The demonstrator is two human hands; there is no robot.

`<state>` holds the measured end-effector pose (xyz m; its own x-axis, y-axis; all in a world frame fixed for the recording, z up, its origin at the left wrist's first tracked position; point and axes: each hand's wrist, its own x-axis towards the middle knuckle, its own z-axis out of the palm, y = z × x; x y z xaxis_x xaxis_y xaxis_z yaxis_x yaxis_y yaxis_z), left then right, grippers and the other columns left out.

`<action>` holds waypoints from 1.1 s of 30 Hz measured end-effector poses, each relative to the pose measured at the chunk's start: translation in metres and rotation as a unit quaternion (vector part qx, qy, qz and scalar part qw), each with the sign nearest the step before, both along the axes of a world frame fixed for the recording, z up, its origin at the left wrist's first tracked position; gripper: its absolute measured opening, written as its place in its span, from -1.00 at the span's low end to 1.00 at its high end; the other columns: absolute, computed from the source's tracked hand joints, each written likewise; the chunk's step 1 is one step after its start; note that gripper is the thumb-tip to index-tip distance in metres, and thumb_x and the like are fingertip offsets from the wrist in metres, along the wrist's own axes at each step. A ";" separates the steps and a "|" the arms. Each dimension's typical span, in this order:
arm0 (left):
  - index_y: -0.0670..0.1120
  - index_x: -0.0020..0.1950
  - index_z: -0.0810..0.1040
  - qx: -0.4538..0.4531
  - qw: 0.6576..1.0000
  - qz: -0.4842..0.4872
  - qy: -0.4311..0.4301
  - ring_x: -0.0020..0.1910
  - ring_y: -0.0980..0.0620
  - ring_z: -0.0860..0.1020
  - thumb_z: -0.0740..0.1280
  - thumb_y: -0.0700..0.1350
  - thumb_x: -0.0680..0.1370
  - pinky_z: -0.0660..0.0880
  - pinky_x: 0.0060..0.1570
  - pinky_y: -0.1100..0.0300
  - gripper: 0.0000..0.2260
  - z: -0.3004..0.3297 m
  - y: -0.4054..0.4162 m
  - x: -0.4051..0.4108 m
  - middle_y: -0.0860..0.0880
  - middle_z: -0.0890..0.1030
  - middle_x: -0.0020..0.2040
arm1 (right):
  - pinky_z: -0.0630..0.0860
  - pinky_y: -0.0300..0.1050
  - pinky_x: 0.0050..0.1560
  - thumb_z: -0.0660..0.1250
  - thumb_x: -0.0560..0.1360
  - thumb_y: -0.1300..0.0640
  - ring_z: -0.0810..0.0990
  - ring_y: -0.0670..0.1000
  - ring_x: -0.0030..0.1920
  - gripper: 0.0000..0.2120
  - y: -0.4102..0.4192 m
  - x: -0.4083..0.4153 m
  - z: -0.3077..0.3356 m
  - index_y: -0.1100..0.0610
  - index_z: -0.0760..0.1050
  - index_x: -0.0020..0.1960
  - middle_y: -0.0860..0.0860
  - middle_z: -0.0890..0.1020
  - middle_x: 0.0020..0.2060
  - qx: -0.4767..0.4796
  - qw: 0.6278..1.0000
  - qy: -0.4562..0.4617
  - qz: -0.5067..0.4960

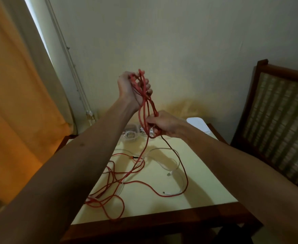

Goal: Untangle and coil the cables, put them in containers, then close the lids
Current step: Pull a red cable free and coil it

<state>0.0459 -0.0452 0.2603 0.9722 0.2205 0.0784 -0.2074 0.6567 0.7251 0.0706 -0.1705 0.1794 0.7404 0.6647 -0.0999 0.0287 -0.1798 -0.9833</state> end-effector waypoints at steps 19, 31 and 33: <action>-0.08 -0.07 0.49 0.425 0.868 0.021 0.256 -0.18 -0.05 0.62 0.18 0.10 0.65 0.46 -0.22 0.13 -0.72 -0.160 0.015 -0.034 -0.13 0.67 -0.09 | 0.17 -0.32 -0.70 0.04 0.70 0.01 0.18 -0.16 -0.71 -0.60 -0.067 0.059 0.103 0.09 0.29 -0.29 -0.06 0.30 -0.60 0.409 0.875 0.240 -0.094; -0.06 -0.36 0.35 -0.099 0.990 0.069 0.076 -0.35 -0.06 0.63 0.15 0.19 0.63 0.50 -0.05 0.03 -0.54 -0.098 0.025 -0.006 -0.08 0.54 -0.47 | 0.07 -0.36 -0.63 0.09 0.65 0.18 0.11 -0.15 -0.65 -0.76 -0.070 0.033 -0.041 0.09 0.41 -0.16 -0.10 0.22 -0.59 0.060 0.968 0.151 -0.193; -0.03 -0.36 0.34 -0.101 0.988 0.080 0.079 -0.38 -0.01 0.58 0.23 0.31 0.53 0.47 0.04 0.00 -0.52 -0.090 0.022 -0.009 -0.01 0.46 -0.47 | 0.09 -0.32 -0.63 0.11 0.64 0.18 0.13 -0.14 -0.63 -0.80 -0.066 0.026 -0.058 0.11 0.46 -0.11 -0.09 0.23 -0.57 0.047 0.970 0.138 -0.197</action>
